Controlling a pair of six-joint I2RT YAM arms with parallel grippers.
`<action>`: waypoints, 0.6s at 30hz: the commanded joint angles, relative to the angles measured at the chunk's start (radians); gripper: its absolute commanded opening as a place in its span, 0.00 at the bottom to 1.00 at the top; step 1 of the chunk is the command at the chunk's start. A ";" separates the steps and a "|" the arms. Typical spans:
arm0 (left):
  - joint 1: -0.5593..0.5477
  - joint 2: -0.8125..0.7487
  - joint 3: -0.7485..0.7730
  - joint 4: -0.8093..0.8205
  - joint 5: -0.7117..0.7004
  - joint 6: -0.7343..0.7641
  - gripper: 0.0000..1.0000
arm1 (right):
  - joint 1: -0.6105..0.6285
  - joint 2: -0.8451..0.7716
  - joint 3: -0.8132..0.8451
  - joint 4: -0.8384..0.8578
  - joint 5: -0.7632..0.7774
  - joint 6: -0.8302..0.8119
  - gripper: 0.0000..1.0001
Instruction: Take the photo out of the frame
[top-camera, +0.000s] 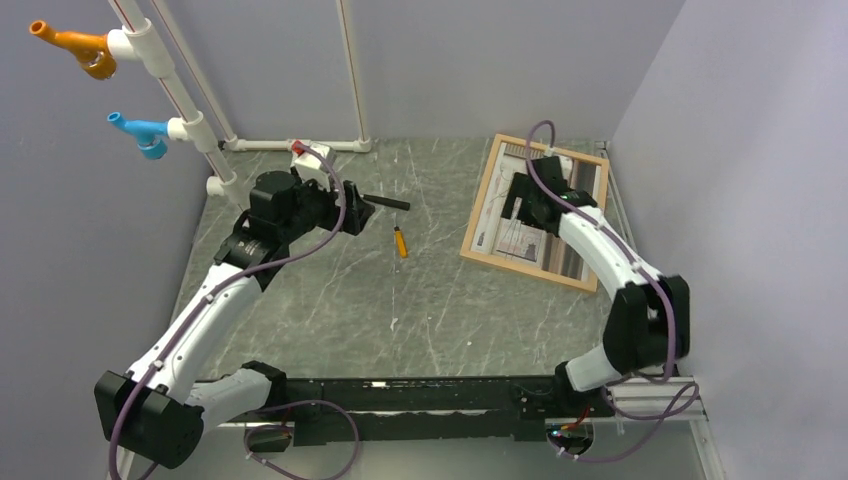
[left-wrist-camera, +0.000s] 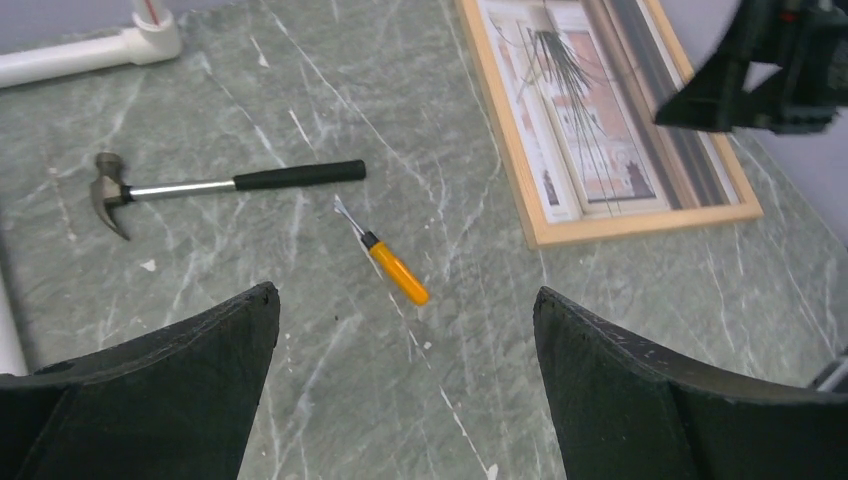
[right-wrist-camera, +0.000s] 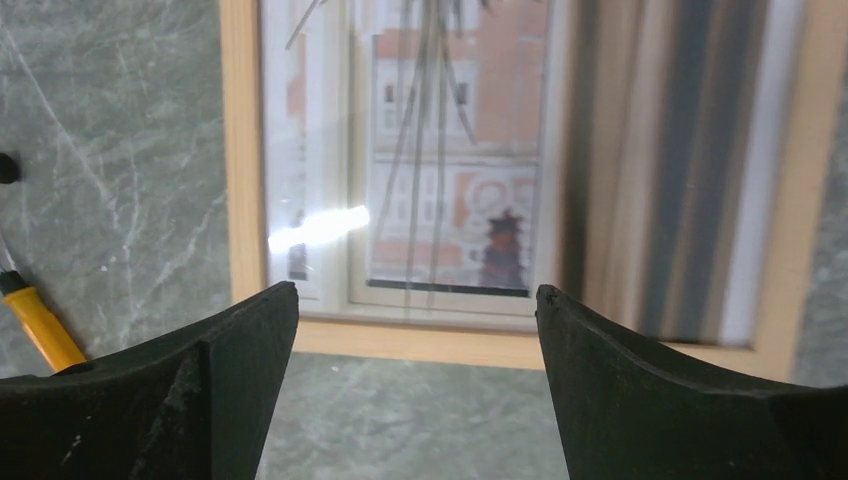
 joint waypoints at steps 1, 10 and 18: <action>-0.001 -0.007 -0.027 0.041 0.106 0.033 0.99 | 0.081 0.106 0.114 0.002 0.075 0.096 0.86; -0.001 0.052 0.003 0.008 0.155 0.044 0.99 | 0.202 0.346 0.257 0.007 0.089 0.175 0.66; -0.003 0.065 0.001 0.019 0.177 0.038 0.99 | 0.262 0.476 0.335 -0.055 0.172 0.273 0.51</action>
